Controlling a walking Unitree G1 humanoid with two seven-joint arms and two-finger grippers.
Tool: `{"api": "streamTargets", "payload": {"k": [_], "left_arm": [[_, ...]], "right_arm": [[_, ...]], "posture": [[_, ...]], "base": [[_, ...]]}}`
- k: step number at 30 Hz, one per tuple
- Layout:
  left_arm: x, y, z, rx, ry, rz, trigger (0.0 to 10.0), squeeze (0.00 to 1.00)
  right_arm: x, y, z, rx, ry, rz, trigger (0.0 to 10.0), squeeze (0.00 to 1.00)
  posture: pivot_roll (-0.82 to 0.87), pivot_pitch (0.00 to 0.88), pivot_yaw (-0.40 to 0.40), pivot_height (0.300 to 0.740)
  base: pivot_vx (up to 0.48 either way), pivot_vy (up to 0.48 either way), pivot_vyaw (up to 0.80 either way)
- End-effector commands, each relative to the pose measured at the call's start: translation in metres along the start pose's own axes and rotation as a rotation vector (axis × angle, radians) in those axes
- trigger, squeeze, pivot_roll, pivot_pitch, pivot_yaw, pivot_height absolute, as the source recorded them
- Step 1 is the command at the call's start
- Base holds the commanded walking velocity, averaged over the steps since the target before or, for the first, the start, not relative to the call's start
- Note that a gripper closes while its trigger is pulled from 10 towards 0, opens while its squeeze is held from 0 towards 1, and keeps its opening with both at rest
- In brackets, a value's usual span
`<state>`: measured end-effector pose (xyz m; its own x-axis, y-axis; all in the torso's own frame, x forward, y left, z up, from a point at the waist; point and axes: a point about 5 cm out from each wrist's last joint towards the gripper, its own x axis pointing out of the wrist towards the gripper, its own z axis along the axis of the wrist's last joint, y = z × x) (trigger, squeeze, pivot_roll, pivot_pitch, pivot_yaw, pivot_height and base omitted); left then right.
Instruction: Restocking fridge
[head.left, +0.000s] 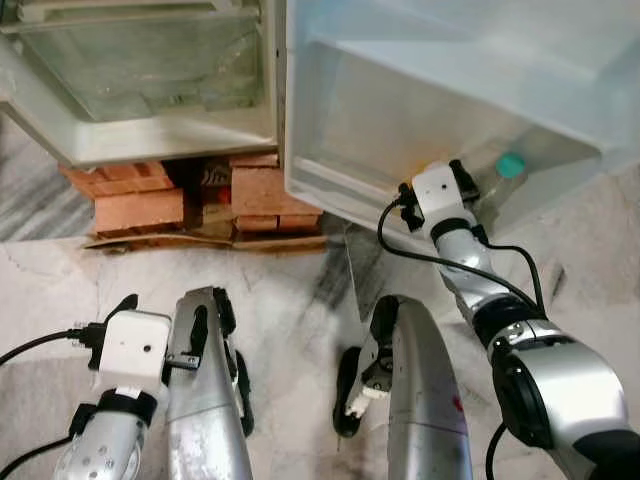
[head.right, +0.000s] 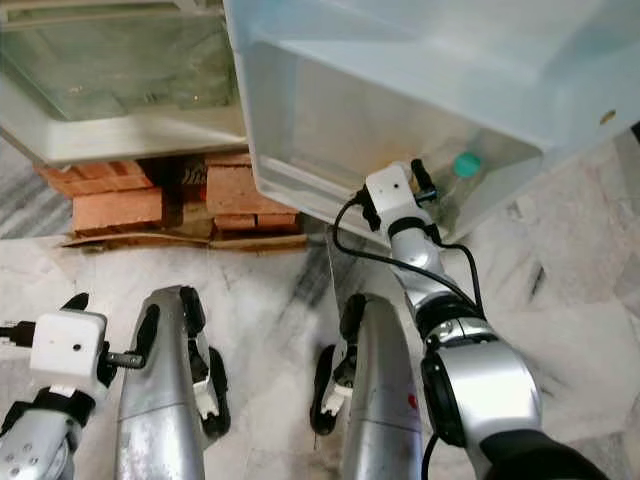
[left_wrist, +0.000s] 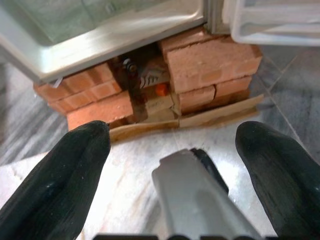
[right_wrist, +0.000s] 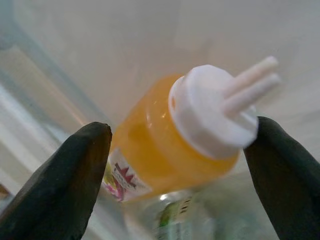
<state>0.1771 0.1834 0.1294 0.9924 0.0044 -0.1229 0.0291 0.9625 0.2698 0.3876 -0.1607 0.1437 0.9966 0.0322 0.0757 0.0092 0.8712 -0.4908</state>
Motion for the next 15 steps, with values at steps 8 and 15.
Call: {"api": "streamTargets", "payload": {"k": [8, 15], "left_arm": [[0.009, -0.002, -0.008, 0.004, 0.005, -0.009, 10.0, 0.00], [0.026, 0.003, -0.005, 0.010, -0.036, 0.004, 10.0, 0.00]], "right_arm": [[0.011, -0.016, 0.024, 0.013, -0.101, -0.015, 10.0, 1.00], [0.019, -0.024, 0.044, 0.063, -0.158, 0.004, 10.0, 1.00]], "posture": [[0.24, 0.318, -0.086, 0.518], [0.23, 0.260, -0.087, 0.518]], "base": [[0.000, 0.000, 0.00], [0.000, 0.000, 0.00]]}}
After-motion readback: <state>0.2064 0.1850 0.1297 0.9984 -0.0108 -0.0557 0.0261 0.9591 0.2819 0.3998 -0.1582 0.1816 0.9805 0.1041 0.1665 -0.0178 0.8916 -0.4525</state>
